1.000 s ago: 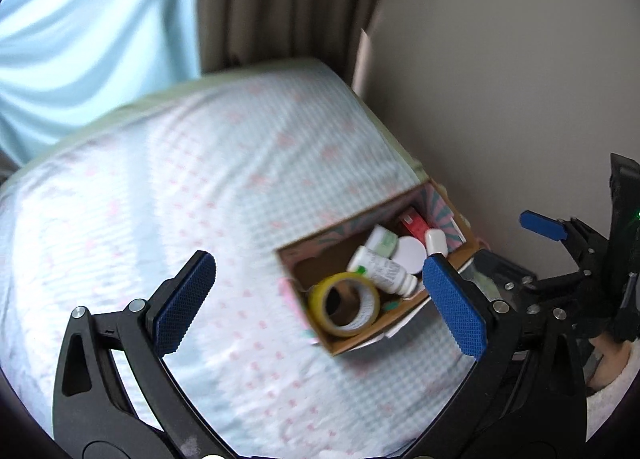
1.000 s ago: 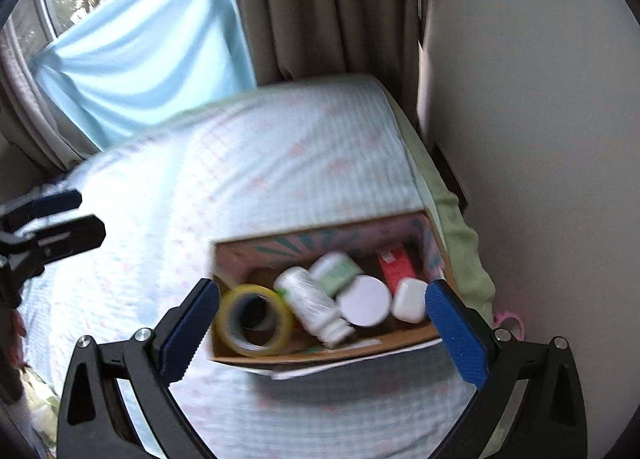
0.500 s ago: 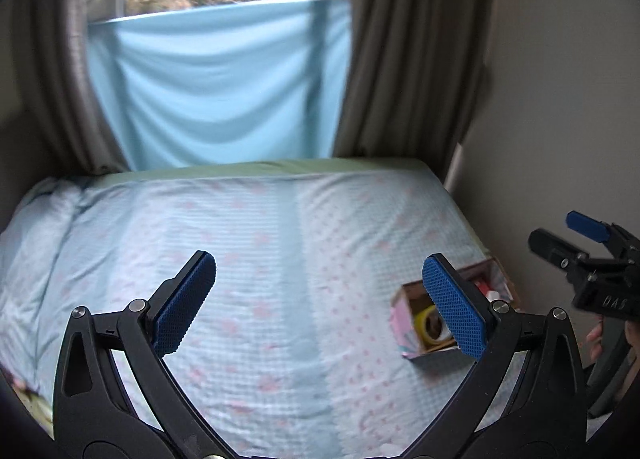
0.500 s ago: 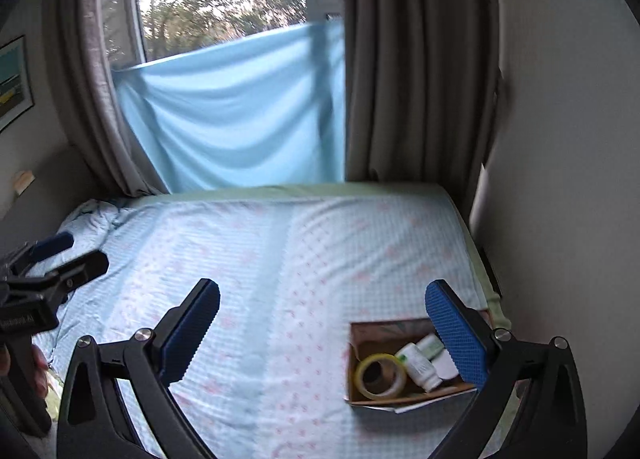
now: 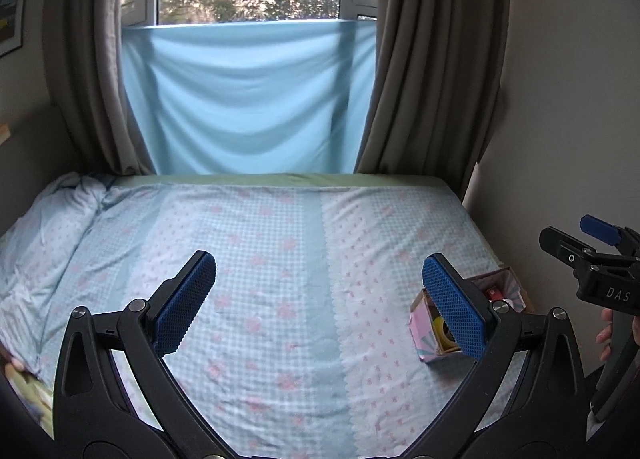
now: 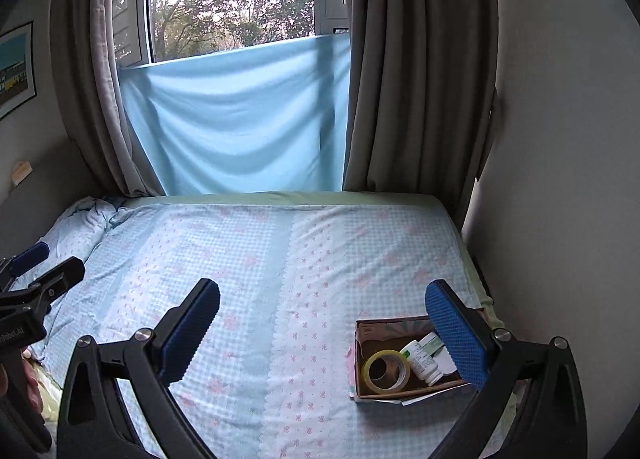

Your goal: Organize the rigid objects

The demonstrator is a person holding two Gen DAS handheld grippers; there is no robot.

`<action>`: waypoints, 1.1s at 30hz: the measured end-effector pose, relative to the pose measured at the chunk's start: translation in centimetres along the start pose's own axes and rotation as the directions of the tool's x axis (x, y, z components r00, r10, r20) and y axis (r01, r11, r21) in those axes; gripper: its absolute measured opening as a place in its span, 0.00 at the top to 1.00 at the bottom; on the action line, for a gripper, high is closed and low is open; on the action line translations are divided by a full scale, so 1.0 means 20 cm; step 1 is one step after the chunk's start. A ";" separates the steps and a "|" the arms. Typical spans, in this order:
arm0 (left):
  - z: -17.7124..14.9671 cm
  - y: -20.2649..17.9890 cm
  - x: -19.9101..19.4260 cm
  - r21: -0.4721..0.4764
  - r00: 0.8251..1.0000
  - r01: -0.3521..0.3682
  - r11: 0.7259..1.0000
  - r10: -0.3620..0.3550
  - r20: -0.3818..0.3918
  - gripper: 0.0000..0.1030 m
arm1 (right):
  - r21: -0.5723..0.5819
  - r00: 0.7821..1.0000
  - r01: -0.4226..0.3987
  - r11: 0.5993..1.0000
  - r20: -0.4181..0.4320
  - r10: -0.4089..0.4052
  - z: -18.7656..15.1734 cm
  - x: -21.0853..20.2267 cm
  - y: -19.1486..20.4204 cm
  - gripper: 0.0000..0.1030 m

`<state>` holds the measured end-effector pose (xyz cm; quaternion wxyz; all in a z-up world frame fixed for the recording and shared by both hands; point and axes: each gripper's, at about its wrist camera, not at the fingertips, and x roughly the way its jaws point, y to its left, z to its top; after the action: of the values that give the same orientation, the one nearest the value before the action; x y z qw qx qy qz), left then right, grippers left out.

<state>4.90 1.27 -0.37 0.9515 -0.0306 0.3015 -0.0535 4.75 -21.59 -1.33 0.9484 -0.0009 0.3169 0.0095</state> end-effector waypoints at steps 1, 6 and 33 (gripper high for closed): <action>0.00 -0.01 0.00 0.004 1.000 0.001 1.000 -0.001 0.003 0.00 | 0.001 1.000 0.006 1.000 0.004 -0.006 0.00 -0.01 0.00 0.01; 0.00 -0.03 0.02 0.004 1.000 0.010 1.000 -0.010 0.003 0.00 | 0.008 1.000 0.022 1.000 0.014 -0.022 0.00 -0.02 -0.02 0.01; -0.02 -0.05 -0.01 -0.016 0.999 0.022 1.000 -0.022 0.027 0.00 | -0.015 0.999 0.018 1.000 0.031 -0.017 0.01 -0.03 -0.02 0.01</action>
<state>4.37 0.22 -0.51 0.9546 -0.0425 0.2886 -0.0611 4.42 -22.00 -0.81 0.9532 -0.0106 0.3021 0.0035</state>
